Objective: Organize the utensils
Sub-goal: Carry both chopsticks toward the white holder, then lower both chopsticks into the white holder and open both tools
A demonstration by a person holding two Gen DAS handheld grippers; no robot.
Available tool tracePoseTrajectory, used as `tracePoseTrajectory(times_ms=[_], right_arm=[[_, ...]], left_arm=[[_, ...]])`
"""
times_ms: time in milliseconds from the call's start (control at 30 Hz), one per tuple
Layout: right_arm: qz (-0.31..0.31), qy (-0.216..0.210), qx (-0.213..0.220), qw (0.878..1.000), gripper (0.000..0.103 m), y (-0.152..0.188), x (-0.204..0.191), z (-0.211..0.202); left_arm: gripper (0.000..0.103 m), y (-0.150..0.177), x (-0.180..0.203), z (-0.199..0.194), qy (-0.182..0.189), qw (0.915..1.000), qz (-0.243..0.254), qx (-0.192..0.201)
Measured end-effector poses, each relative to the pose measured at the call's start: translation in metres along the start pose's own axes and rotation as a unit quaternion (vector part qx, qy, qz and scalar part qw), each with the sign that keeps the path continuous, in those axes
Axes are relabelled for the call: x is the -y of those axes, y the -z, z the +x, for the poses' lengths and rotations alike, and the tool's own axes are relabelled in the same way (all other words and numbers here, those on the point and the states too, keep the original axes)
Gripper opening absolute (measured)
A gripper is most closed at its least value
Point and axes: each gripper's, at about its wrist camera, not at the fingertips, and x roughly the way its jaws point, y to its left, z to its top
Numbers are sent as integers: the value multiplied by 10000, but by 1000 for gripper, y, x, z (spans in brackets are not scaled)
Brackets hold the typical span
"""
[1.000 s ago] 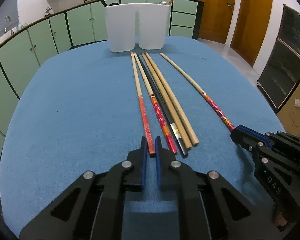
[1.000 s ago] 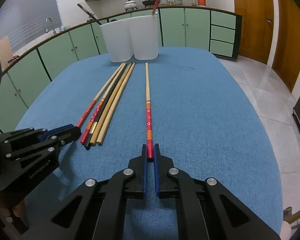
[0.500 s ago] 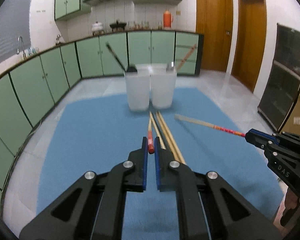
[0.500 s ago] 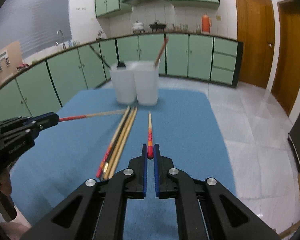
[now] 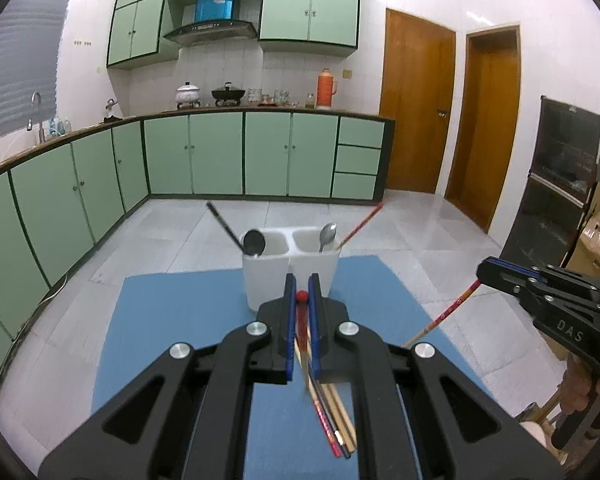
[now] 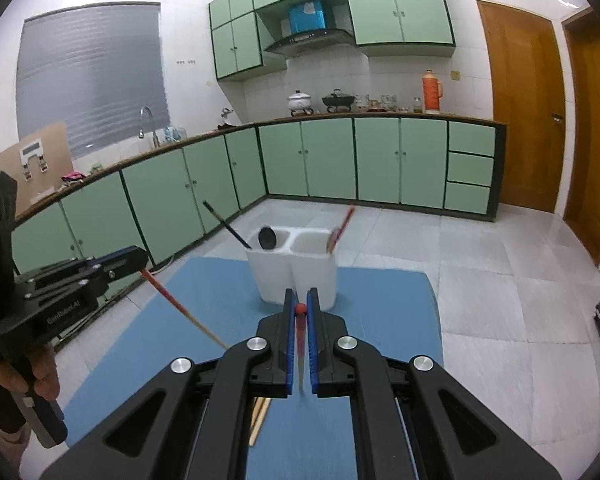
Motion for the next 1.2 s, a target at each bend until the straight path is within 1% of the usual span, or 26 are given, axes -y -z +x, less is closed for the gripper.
tracePoseTrajectory(times_ms=[233,333,433,600,767,833,967,1067,1200], right_arm=[[-77,-188,79,9998,6,-19,0,3],[-146,-192,163,9996,6,-29,-1,4],[-172,-302,296,9990,6,-45,-2,2],[-273,-348,662,9968,6,-83,-3,1],[-270,-312,972,9944,6,-125,0,13],[-289,-208,1059,9937,6,-140,2,23],[-225,-148,1093,9936,6,-160,9,47],[-171,-124,1045,9943,6,-165,18,69],[-101,-73,819,9966,6,-160,29,104]], left_arm=[[5,-16,1,-3,84,9998,26,185],[5,-25,0,-4,83,9996,19,267],[5,-38,-4,-7,48,9990,21,447],[5,-65,-10,-10,-16,9969,-15,789],[5,-102,-11,-3,-93,9928,-37,1191],[5,-115,-12,4,-116,9916,-31,1288],[5,-137,-13,29,-226,9894,53,1431],[5,-142,-13,52,-260,9901,99,1378],[5,-140,-15,89,-322,9921,133,1203]])
